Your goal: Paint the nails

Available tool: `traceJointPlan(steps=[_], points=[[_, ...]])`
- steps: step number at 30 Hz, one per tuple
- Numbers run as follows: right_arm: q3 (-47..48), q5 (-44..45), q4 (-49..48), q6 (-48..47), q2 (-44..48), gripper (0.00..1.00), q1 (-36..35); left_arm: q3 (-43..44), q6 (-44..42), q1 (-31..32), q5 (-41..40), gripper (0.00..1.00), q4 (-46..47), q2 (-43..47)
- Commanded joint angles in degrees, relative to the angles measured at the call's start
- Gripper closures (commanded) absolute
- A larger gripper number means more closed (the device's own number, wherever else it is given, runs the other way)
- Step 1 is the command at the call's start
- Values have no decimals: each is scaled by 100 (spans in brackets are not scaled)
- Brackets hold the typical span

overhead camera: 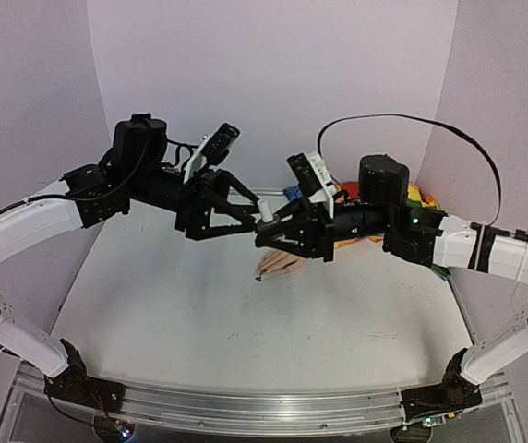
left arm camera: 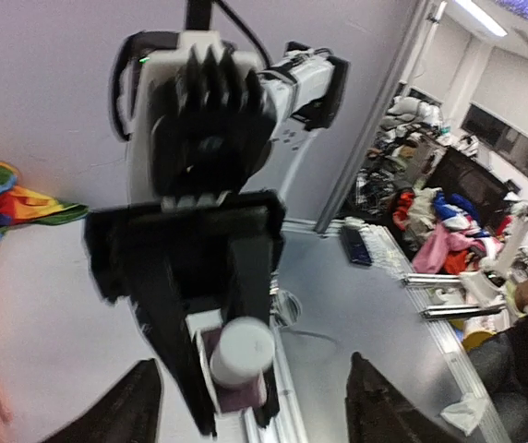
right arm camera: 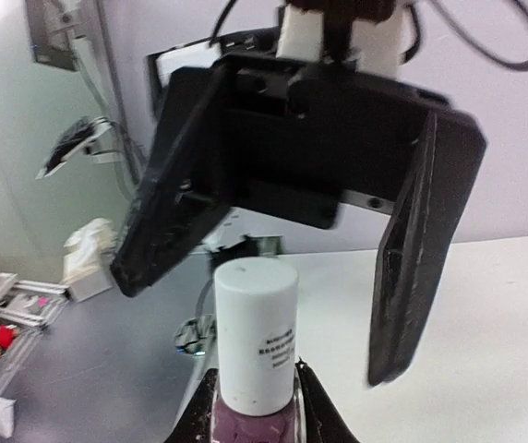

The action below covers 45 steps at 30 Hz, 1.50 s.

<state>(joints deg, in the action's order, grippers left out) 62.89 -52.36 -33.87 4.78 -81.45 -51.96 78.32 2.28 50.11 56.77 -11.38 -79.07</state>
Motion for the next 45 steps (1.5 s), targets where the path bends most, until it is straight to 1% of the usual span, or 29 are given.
traceJointPlan(steps=[1, 4, 6, 7, 8, 9, 10, 13, 15, 17, 19, 22, 26, 30, 33, 35, 36, 37, 38, 39, 41, 42, 43, 44, 45], points=[[-75, 2141, -18, -421, 262, 100, 117, -165, 759, -308, -1112, 14, -158, 418], [-15, 2975, 18, -281, 8, 100, 112, -334, 1183, -317, -2078, 9, -160, 650], [52, 3403, -77, -184, -157, 100, 58, -407, 1578, -322, -2822, 10, -172, 746], [110, 3607, -120, -167, -228, 100, -4, -459, 1781, -341, -3209, 15, -204, 759], [162, 3813, -171, -162, -302, 100, -72, -505, 1956, -381, -3446, 22, -226, 776], [233, 3965, -199, -169, -374, 100, -144, -551, 2083, -426, -3544, 25, -233, 774], [331, 4068, -207, -182, -466, 100, -211, -595, 2139, -454, -3594, 26, -215, 776], [600, 4305, -201, -245, -721, 100, -388, -609, 2196, -458, -3602, 23, -141, 738], [746, 4351, -200, -278, -876, 100, -491, -535, 2195, -458, -3540, 24, -122, 670], [869, 4376, -204, -319, -1004, 100, -574, -444, 2202, -457, -3543, 32, -118, 587], [946, 4387, -239, -328, -1098, 100, -646, -368, 2206, -458, -3507, 37, -111, 498], [1049, 4493, -259, -371, -1198, 100, -725, -265, 2199, -458, -3450, 48, -110, 394], [1114, 4641, -292, -398, -1248, 100, -753, -215, 2150, -458, -3368, 59, -110, 308], [1184, 4716, -313, -400, -1306, 100, -760, -195, 2046, -458, -3235, 78, -110, 229], [1199, 4680, -345, -400, -1321, 100, -762, -171, 1826, -456, -2926, 88, -102, 156], [1176, 4532, -384, -407, -1274, 100, -758, -131, 1596, -456, -2274, 93, -56, 70], [1151, 4339, -435, -423, -1225, 100, -739, -114, 1456, -450, -1768, 97, 3, 10], [1128, 3964, -469, -432, -1164, 100, -688, -118, 1281, -434, -1187, 100, 109, -40], [1114, 3411, -498, -424, -1091, 100, -585, -150, 1106, -395, -457, 100, 255, -74], [1104, 2511, -566, -354, -1032, 100, -443, -173, 889, -305, 115, 100, 386, -78], [1102, 198, -860, -96, -961, 100, -80, -131, 420, -53, 1232, 100, 434, -50], [1118, -1012, -1098, 85, -946, 100, 14, -80, 244, 62, 1684, 100, 434, -48], [1150, -1944, -1308, 267, -929, 100, 34, -6, 155, 133, 2031, 100, 437, -52], [1187, -2673, -1523, 515, -904, 100, 30, 74, 111, 188, 2290, 100, 435, -67], [1193, -3014, -1629, 720, -850, 100, 21, 152, 106, 192, 2514, 100, 435, -92]])
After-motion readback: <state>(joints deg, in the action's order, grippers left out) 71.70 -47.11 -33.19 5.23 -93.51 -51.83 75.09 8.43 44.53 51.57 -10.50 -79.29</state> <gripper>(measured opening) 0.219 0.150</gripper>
